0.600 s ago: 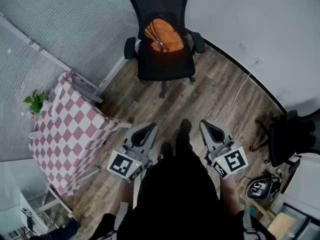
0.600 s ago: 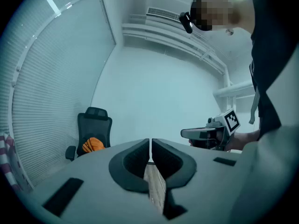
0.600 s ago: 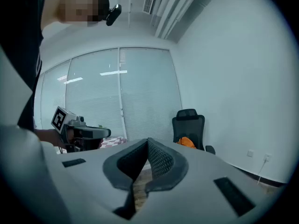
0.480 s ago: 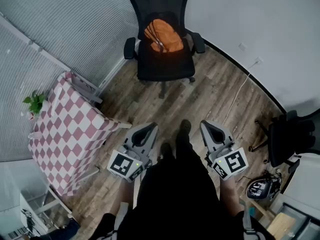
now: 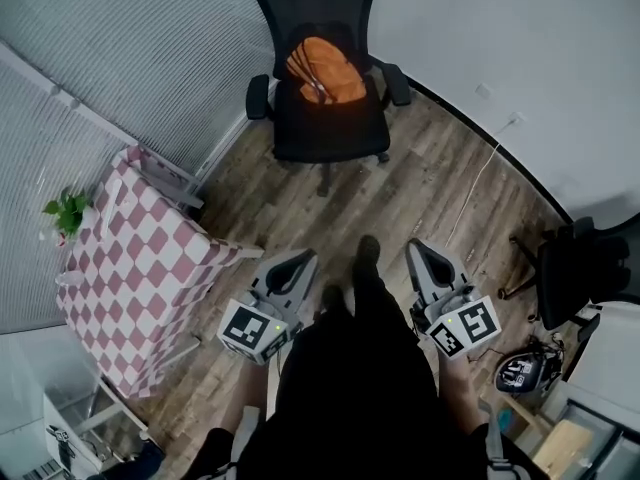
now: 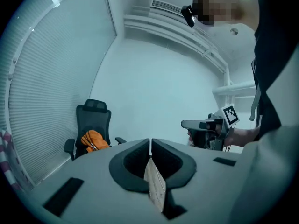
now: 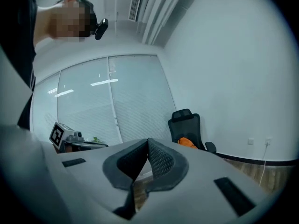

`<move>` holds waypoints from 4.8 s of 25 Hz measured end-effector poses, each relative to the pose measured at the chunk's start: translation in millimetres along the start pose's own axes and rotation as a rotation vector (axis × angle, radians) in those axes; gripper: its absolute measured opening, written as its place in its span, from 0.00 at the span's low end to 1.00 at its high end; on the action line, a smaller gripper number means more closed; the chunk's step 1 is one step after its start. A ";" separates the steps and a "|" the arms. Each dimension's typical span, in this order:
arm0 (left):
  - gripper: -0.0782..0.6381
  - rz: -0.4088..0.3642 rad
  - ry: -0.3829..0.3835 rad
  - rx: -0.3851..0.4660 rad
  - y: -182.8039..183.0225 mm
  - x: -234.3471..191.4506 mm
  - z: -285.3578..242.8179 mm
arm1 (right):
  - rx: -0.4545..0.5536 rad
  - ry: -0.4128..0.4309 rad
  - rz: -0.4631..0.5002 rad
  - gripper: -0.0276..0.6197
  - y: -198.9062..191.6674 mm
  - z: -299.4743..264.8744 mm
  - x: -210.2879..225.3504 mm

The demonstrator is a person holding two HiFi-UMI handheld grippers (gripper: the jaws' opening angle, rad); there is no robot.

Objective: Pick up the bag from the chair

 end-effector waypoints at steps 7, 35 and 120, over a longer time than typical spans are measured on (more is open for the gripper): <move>0.17 0.016 -0.001 0.001 6.9 -26.7 -14.9 | -0.046 -0.003 0.002 0.07 -7.9 -32.1 10.6; 0.17 -0.033 0.114 -0.049 111.5 -217.6 -188.3 | -0.019 0.057 -0.119 0.07 71.9 -286.1 165.9; 0.45 0.669 0.130 -0.325 -149.1 -904.0 -434.4 | -0.493 -0.412 -0.338 0.07 -31.7 -615.8 134.8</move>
Point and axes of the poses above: the fingertips, and each gripper's own axes: z backward along the fingers, x to its right, y out of its top, the point moved 2 cm from there along z, backward along the fingers, and after that the axes turned 14 degrees about -y, right-handed, at the moved point
